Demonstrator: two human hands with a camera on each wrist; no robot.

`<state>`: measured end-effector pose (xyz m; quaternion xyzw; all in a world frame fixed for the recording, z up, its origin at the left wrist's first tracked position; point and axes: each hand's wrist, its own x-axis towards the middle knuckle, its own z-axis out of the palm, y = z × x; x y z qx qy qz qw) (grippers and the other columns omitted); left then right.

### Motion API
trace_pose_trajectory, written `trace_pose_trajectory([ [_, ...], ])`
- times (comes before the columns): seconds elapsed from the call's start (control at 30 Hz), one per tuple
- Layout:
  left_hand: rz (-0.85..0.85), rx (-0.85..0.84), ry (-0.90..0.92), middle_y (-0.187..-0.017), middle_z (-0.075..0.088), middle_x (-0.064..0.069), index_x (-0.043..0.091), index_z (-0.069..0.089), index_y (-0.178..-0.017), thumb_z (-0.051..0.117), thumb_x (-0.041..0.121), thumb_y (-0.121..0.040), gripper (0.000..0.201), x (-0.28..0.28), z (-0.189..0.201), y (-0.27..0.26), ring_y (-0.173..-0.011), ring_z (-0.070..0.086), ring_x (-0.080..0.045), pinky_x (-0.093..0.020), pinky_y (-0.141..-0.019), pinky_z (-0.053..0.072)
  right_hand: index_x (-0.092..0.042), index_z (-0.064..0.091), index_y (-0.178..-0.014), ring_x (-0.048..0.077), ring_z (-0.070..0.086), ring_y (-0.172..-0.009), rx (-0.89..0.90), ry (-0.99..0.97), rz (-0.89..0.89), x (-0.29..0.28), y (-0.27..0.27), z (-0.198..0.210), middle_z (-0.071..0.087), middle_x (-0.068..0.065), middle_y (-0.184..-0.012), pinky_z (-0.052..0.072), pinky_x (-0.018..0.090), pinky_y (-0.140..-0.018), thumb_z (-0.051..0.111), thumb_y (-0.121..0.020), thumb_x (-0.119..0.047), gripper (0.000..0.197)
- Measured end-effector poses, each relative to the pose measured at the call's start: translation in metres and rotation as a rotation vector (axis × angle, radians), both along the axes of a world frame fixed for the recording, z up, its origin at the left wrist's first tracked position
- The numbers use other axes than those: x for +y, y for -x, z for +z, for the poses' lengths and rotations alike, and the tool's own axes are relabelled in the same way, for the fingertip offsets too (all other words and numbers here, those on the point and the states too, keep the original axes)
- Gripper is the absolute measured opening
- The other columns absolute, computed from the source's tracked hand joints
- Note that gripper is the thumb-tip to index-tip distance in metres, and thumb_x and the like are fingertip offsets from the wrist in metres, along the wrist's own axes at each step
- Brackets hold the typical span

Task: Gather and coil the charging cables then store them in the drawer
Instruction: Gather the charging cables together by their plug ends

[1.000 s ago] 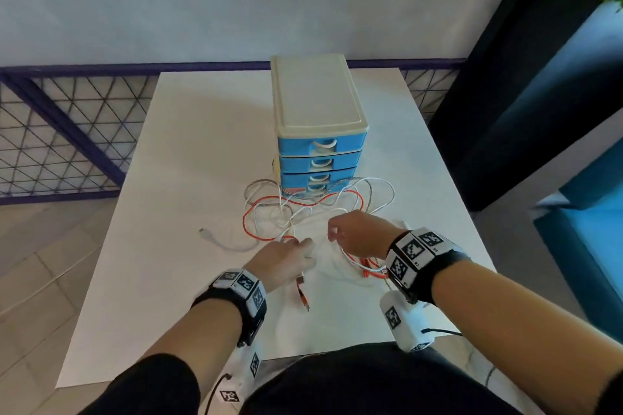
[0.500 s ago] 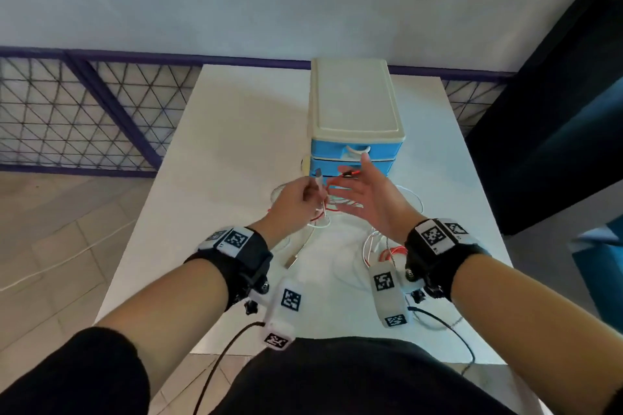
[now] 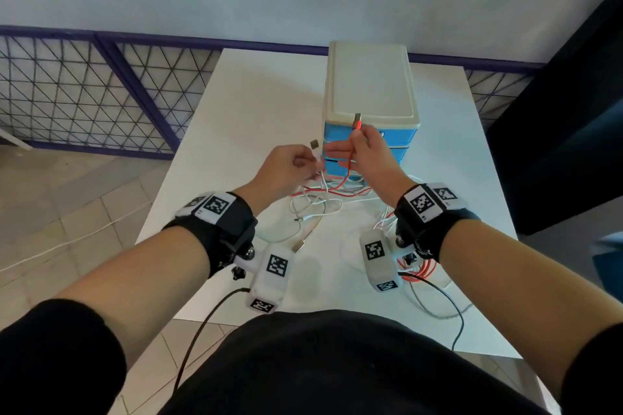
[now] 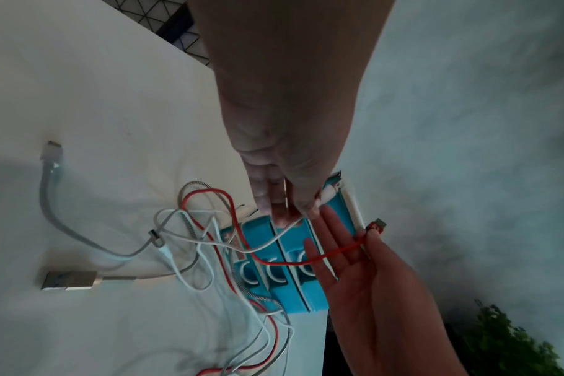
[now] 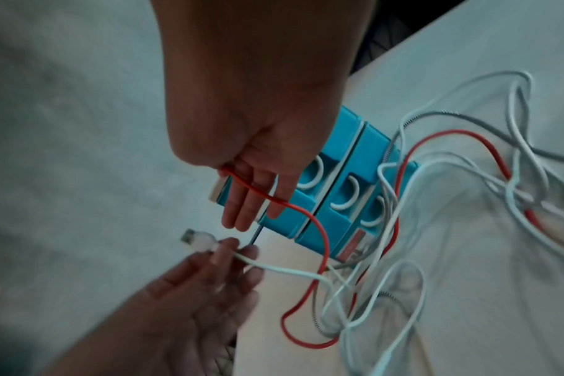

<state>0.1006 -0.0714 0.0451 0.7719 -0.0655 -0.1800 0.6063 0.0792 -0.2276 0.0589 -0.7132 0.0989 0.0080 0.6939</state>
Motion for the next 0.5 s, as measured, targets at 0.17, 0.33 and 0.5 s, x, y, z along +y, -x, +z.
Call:
trace_pose_trajectory([
  [0.17, -0.025, -0.112, -0.053, -0.068, 0.058, -0.003, 0.008, 0.063, -0.081, 0.068, 0.006, -0.083, 0.006, 0.002, 0.013, -0.008, -0.049, 0.055, 0.005, -0.01, -0.055, 0.048, -0.015, 0.04, -0.09, 0.005, 0.065, -0.062, -0.012, 0.18, 0.153, 0.006, 0.002, 0.001, 0.061, 0.002, -0.078, 0.049, 0.015, -0.061, 0.028, -0.105, -0.016, 0.019],
  [0.33, -0.019, -0.119, -0.021, -0.069, 0.063, 0.0, 0.011, 0.058, -0.089, 0.072, 0.01, -0.08, 0.017, -0.004, 0.026, -0.009, -0.057, 0.058, -0.003, -0.018, -0.059, 0.049, -0.01, 0.037, -0.105, 0.012, 0.052, -0.048, -0.002, 0.261, 0.163, 0.012, -0.001, 0.0, 0.054, 0.006, -0.066, 0.044, 0.02, -0.052, 0.033, -0.104, -0.018, 0.009],
  [0.5, 0.049, -0.054, -0.015, -0.074, 0.066, -0.007, 0.01, 0.047, -0.093, 0.067, 0.02, -0.086, 0.024, 0.009, 0.024, -0.011, -0.058, 0.06, -0.014, -0.025, -0.057, 0.052, -0.01, 0.053, -0.105, 0.015, 0.049, -0.058, 0.024, 0.315, 0.192, 0.005, -0.007, 0.0, 0.049, 0.001, -0.064, 0.042, 0.025, -0.063, 0.034, -0.103, -0.018, 0.021],
])
